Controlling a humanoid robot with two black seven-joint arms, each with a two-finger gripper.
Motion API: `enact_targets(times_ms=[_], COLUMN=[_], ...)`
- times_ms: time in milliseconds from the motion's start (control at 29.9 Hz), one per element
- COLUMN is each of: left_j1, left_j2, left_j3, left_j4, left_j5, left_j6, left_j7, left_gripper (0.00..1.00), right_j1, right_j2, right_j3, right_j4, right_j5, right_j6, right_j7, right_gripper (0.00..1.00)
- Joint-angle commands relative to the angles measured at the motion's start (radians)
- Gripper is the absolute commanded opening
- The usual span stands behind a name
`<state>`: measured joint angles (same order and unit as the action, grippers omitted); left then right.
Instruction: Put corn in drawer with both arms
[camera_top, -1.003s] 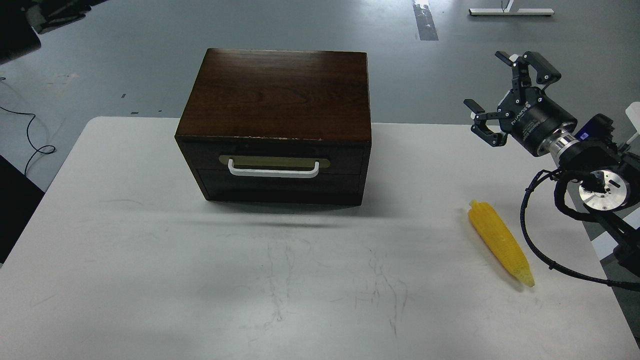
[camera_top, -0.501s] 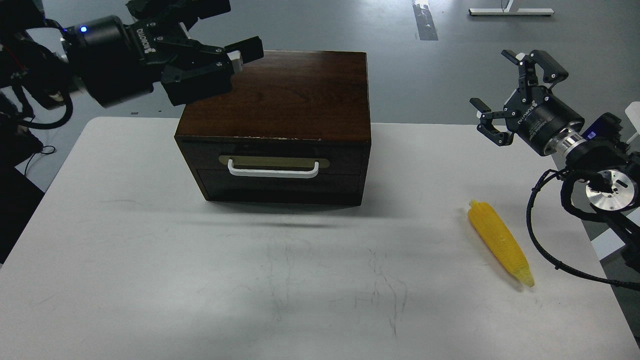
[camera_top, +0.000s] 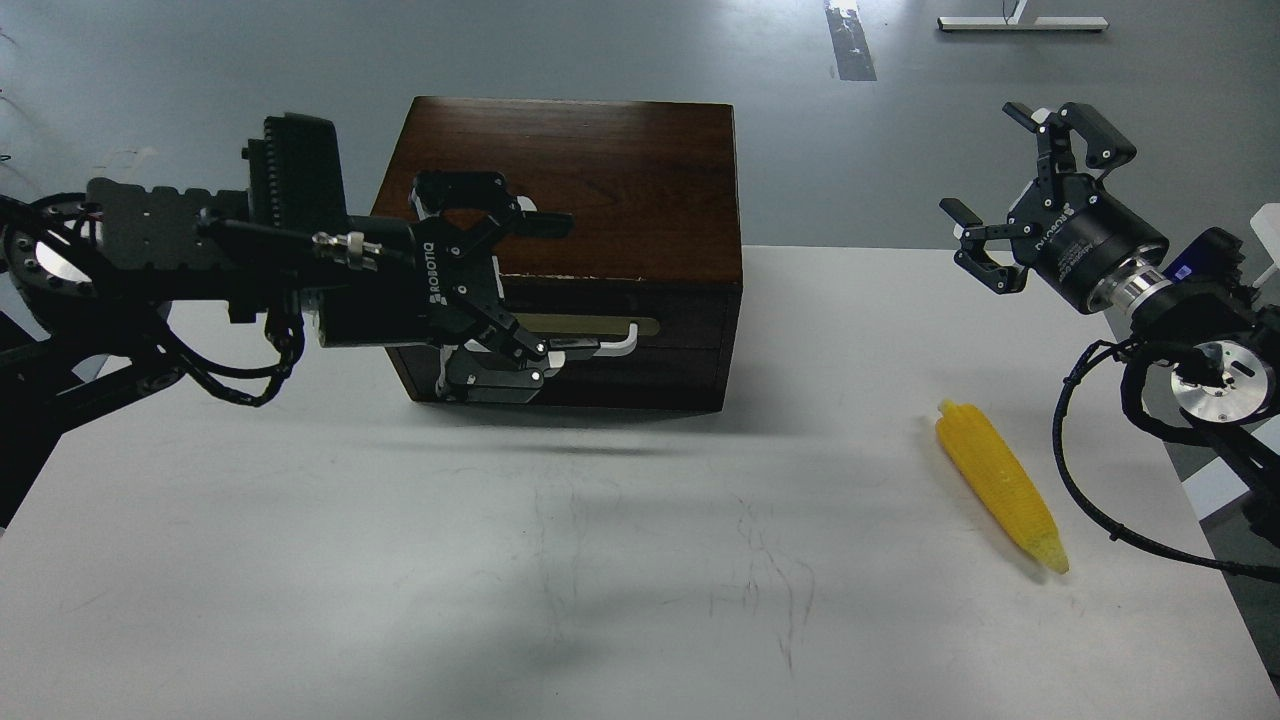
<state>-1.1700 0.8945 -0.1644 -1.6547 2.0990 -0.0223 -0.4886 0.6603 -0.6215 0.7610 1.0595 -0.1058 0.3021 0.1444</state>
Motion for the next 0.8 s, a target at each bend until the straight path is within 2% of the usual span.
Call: enact_targets(times_ms=[0, 234, 434, 769], left_j1=[-0.019, -0.131, -0.135, -0.119], left_j2=[-0.017, -0.11, -0.183, -0.183], left_j3=[0.048, 0.14, 0.14, 0.14], left_j4=[0.0, 0.048, 0.127, 0.128], left_j5=[0.029, 0.083, 0.083, 0.083], left_j6=[-0.002, -0.004, -0.01, -0.122], left_j7=[0.0, 0.0, 0.0, 0.013], left_gripper=[0.98, 0.98, 0.98, 0.98], right_j1=[-0.001, -0.001, -0.007, -0.011], right_j2=[-0.001, -0.006, -0.009, -0.018], right_j3=[0.0, 0.0, 0.001, -0.005], right_j4=[0.0, 0.002, 0.002, 0.004], right_j5=[0.0, 0.0, 0.0, 0.0], right_j6=[0.002, 0.0, -0.001, -0.003], right_j7=[0.001, 0.006, 0.006, 0.008], right_gripper=[1.0, 1.0, 1.0, 1.0])
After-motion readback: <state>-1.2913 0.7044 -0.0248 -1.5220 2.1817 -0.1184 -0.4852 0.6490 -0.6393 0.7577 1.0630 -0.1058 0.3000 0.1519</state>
